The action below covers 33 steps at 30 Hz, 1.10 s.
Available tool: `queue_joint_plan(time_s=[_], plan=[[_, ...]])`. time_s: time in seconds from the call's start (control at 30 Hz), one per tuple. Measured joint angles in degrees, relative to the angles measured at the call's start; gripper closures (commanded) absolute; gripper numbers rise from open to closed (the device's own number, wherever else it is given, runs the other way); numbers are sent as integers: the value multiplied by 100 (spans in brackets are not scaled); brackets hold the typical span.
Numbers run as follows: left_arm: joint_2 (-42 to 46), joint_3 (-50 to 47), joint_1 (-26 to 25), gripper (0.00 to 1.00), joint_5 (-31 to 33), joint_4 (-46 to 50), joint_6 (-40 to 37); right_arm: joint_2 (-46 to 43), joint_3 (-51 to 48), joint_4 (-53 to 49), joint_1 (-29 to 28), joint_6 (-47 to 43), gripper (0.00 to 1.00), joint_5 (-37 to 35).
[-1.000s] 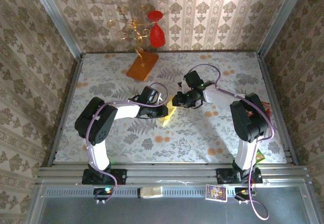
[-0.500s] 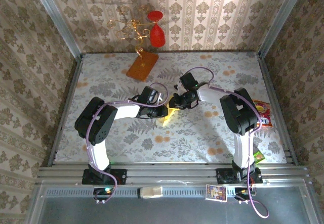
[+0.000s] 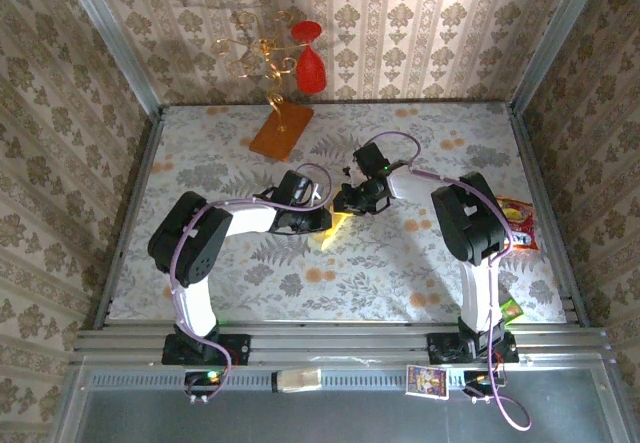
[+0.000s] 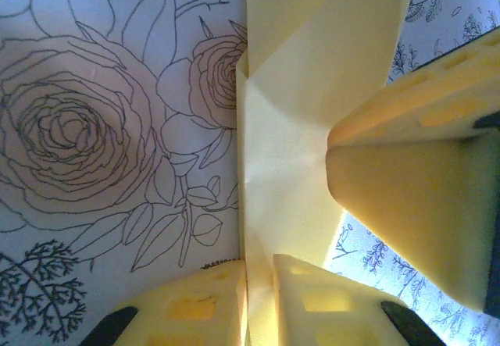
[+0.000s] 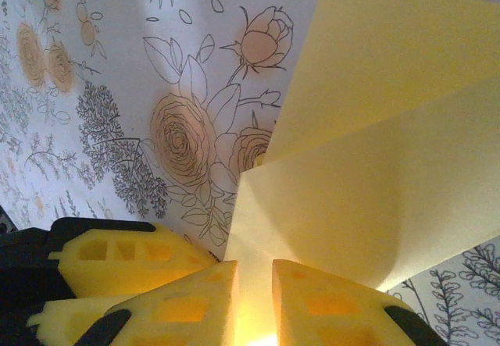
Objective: Fold a paper plane with a square sheet of paper (pick it up from the middle)
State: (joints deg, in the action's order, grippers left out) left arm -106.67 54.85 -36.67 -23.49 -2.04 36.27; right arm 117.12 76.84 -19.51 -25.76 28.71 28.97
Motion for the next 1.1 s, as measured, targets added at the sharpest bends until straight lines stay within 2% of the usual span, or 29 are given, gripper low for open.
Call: queue_joint_plan(time_s=[0.83,1.1], plan=[[-15,20,0,85,2,35,-11,264,219,-267,0,-44,78,-33],[184,31,-85,79,245,273,-37,295,313,-431,0,-175,78,-153]])
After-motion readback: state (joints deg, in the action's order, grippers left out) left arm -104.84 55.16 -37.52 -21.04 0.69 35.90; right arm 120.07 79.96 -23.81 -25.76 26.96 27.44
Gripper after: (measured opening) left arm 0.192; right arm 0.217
